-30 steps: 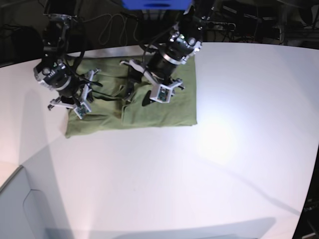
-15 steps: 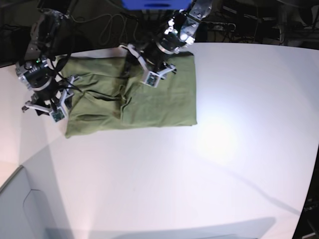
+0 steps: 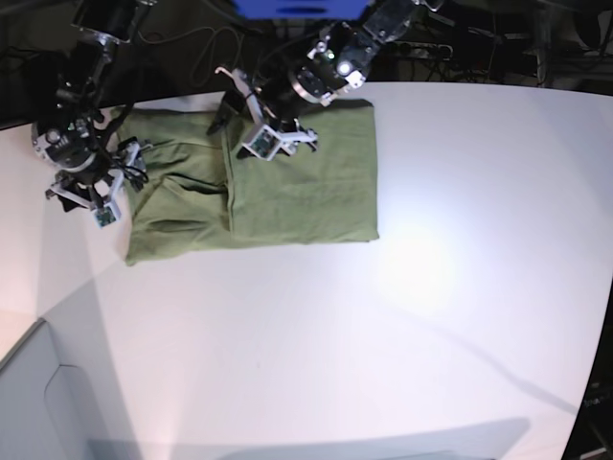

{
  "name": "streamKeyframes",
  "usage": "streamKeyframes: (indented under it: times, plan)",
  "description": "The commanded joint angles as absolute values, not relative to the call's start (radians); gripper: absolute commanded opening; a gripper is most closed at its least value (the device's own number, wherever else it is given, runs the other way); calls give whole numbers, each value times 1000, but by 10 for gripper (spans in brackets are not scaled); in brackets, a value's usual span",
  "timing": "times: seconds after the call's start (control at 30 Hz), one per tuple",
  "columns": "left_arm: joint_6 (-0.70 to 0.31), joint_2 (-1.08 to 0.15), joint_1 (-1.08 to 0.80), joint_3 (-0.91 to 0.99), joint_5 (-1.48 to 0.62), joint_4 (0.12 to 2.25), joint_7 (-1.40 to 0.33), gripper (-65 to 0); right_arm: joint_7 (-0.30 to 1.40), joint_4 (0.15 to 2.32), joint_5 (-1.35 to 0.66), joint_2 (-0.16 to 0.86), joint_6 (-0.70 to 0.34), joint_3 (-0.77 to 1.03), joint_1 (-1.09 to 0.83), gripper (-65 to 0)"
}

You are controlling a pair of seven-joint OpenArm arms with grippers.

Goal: Fold the T-shirt properly
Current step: 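Release the folded end and lift the left gripper away, then lift the right gripper's end and fold it over toward the left gripper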

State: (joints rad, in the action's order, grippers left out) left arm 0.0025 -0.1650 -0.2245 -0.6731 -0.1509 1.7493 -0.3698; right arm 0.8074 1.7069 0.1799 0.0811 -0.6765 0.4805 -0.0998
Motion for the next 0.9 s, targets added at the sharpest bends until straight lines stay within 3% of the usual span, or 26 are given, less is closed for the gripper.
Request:
streamKeyframes:
  times: [0.0,0.17,0.43,0.63,0.87]
  plan:
    - [10,-186,-229,-668,-150,1785,-352,-323,788,1716,165,77,-698,499,-81,-192]
    - [10,-237,-295,-544,-150,1839,-351,-323,791,1713,125,21,-698,576,-44,-191]
    - [2,-234,-364,-291,-150,1831,-351,-322,868,1624,1,19,-698,581,22,-191]
    - [2,-236,-371,-236,-150,1831,-351,-322,866,1466,-1,19,-698,656,68,-191]
    - [5,-231,-372,-222,-150,1791,-349,-322,875,1443,-4,18,-698,665,39,-191]
